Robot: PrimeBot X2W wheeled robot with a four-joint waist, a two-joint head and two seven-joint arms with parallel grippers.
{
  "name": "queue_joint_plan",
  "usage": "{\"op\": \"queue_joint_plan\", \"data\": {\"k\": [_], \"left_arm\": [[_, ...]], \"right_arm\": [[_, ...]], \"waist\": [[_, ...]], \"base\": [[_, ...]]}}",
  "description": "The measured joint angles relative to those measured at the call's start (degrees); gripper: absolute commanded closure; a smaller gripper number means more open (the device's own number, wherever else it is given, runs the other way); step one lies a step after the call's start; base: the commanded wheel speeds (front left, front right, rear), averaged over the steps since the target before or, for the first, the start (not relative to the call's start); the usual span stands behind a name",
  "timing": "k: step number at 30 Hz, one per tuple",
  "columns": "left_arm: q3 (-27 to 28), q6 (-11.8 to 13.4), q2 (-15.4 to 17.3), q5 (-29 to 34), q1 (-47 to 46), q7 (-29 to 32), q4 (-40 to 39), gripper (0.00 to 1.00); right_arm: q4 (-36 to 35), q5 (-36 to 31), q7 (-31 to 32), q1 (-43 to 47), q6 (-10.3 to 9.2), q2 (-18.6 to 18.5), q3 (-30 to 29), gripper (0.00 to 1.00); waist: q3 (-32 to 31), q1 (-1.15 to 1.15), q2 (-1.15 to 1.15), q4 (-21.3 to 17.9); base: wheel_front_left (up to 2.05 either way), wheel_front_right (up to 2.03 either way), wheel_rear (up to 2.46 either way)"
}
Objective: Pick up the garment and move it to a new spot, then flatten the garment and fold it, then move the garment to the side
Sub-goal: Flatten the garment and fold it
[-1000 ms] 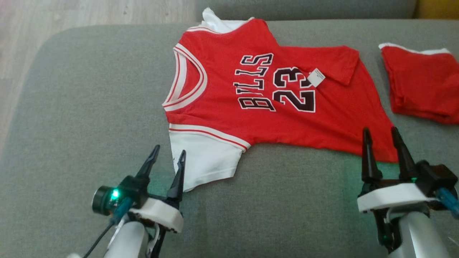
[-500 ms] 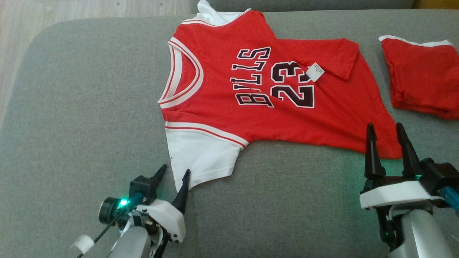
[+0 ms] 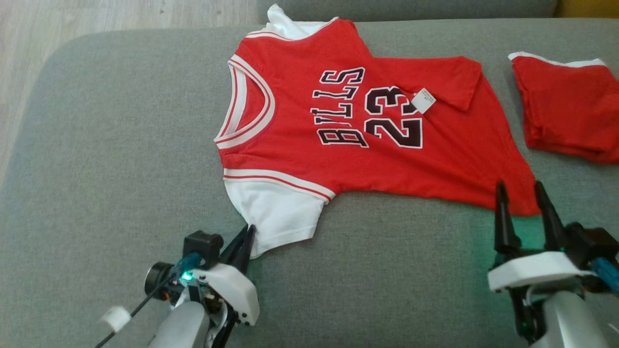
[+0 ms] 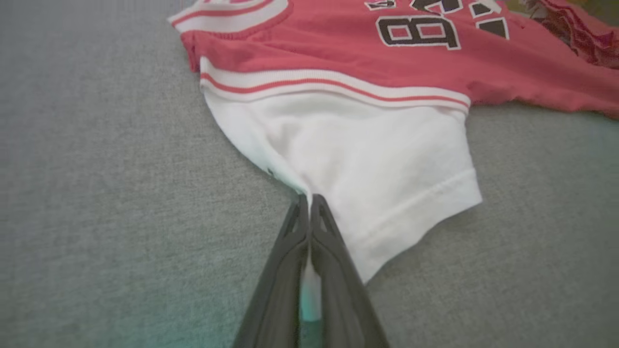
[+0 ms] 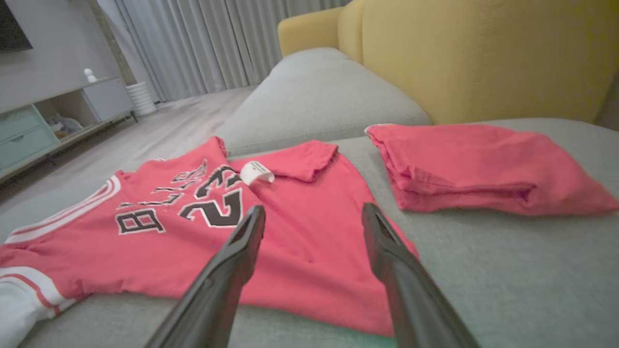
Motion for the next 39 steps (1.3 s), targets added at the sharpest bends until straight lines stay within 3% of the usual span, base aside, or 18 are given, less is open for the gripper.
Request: {"op": "queue_joint_plan", "data": {"k": [9,28,30,31,39], "left_arm": [[3.4,3.0,1.0,-0.2,0.6,-13.1,-6.5,1.00],[3.1,2.1,1.0,0.3,0.9,-15.1,-11.5,1.00],[3.1,2.1,1.0,0.7,0.9,-15.1,-11.7,1.00],[3.1,2.1,1.0,0.9,1.0,-15.1,-11.9,1.00],[3.7,2.1,1.7,0.9,2.7,-15.1,-13.2,1.00]], "right_arm": [[10.2,-4.2,1.5,-0.9,0.00,0.0,-7.5,0.00],[24.5,-7.0,4.9,-8.9,0.00,-0.1,-10.9,0.00],[25.4,-7.1,5.4,-9.8,0.00,-0.2,-10.6,0.94],[25.8,-7.1,5.4,-10.0,0.00,-0.2,-10.5,1.00],[25.8,-2.5,2.4,-10.6,0.00,-0.1,-4.7,1.00]], "waist": [[-1.7,0.00,0.00,0.3],[-1.4,0.00,0.00,2.3],[-1.4,0.00,0.00,2.4],[-1.5,0.00,0.00,2.3],[-3.5,0.00,0.00,1.7]], "base": [[0.00,0.00,0.00],[0.00,0.00,0.00],[0.00,0.00,0.00],[0.00,0.00,0.00],[0.00,0.00,0.00]]}}
